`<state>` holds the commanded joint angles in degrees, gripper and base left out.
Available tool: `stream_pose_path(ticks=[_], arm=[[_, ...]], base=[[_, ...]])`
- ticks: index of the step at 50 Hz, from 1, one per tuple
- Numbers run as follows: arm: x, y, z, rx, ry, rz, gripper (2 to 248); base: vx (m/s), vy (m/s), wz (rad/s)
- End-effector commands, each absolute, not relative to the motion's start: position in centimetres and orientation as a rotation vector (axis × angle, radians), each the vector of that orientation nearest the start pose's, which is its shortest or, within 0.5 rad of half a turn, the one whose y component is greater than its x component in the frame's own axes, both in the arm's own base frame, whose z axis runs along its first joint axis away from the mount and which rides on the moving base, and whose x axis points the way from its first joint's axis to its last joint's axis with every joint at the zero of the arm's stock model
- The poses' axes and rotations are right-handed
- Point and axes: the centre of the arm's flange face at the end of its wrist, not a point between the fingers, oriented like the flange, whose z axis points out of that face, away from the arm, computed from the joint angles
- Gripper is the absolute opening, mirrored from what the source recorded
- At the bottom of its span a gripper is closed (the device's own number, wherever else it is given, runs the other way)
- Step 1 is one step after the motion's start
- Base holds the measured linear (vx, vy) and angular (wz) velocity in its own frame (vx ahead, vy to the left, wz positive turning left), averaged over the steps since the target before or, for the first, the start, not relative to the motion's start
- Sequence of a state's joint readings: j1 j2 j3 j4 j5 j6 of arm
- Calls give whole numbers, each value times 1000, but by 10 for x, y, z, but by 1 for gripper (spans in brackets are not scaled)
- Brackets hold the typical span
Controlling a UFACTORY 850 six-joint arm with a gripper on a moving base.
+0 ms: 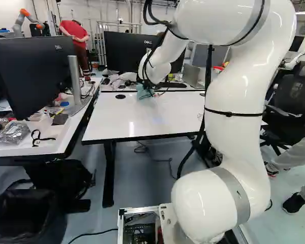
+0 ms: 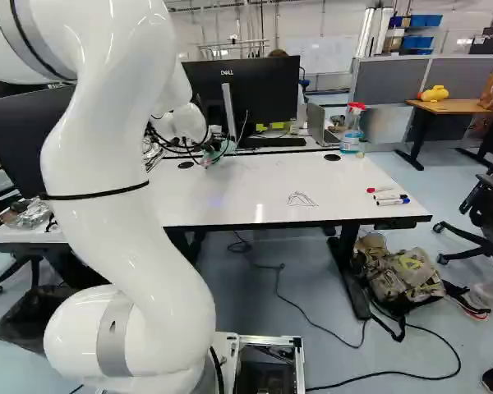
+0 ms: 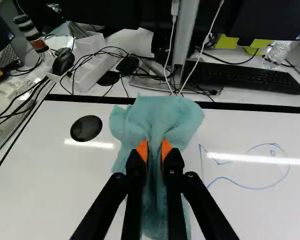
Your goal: Clean the table with the green towel
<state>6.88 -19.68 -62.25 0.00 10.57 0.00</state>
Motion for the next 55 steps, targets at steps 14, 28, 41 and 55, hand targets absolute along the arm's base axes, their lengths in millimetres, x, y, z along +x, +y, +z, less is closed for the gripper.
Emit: stream_pose_path(ticks=[14,28,41,55], arm=[[599,49,465,-2776,-113,-1387,51],[598,26,465,-2793,-60,-1394,51],[598,4,465,-2809,-10,-1401,51],[598,-19,465,-2824,45,-1409,51]], base=[[0,0,0],[0,0,0],[0,0,0],[0,0,0]])
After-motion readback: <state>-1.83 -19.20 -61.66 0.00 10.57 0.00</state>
